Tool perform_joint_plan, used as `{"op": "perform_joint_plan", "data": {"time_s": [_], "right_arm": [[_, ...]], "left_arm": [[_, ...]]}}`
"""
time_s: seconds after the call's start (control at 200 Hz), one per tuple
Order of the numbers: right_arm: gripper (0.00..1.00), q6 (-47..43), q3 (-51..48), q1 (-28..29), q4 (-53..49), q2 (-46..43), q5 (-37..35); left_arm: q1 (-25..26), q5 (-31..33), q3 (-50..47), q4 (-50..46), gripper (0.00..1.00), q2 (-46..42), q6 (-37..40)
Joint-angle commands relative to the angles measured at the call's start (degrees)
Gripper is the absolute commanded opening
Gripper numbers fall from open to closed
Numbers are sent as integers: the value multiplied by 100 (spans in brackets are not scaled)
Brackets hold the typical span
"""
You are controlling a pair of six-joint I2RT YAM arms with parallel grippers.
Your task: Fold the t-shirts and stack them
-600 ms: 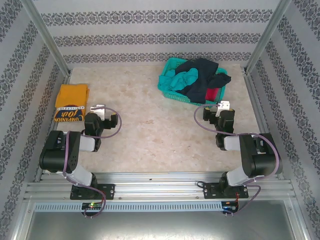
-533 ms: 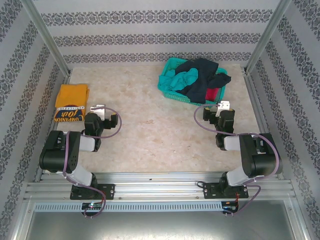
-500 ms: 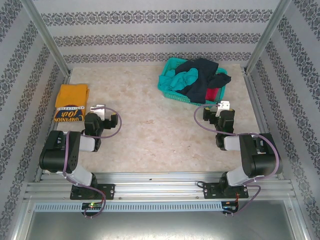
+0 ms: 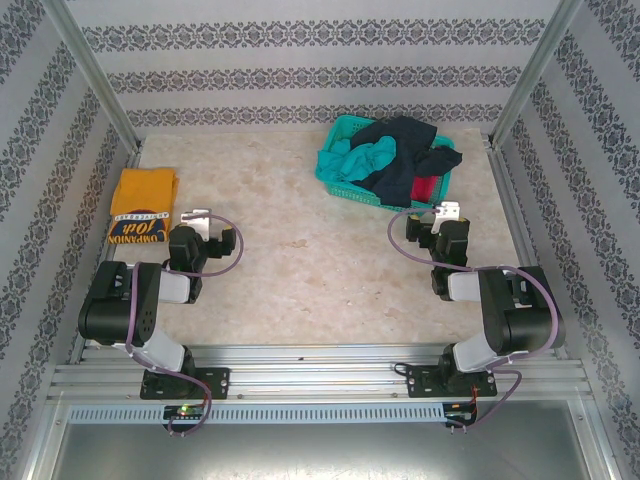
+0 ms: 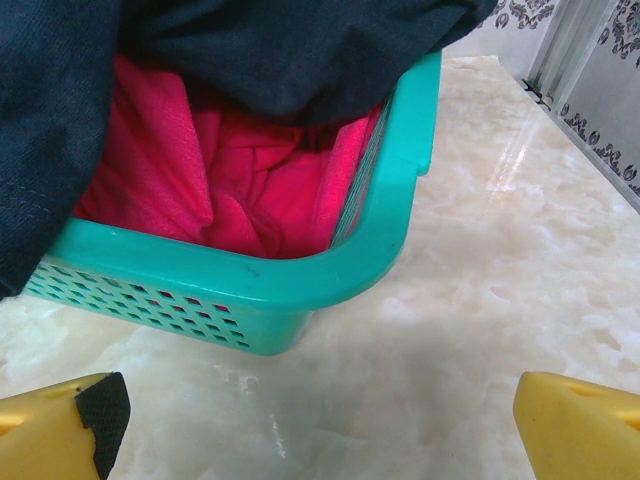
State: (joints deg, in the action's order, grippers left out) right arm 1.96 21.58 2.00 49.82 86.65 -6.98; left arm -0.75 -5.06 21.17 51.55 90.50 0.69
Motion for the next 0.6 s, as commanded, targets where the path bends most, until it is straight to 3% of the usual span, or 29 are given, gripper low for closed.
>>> {"op": "perform_joint_plan", "data": {"time_s": [0.0,0.265,0.39,0.595], "right_arm": [[98,33,12,-17,194,-16,12],[98,51,42,-41,30,-201,85],[98,-90,161,-41,-881,-900,329],[98,-684,545,-25,-2767,-2077,1149]], "left_arm": [[5,285,142,84,100,16,-77],[5,285,96,177,100,-9,-69],[180,443,-95,80,100,-570,124],[838,295,83,-1249,100,-1974,853]]}}
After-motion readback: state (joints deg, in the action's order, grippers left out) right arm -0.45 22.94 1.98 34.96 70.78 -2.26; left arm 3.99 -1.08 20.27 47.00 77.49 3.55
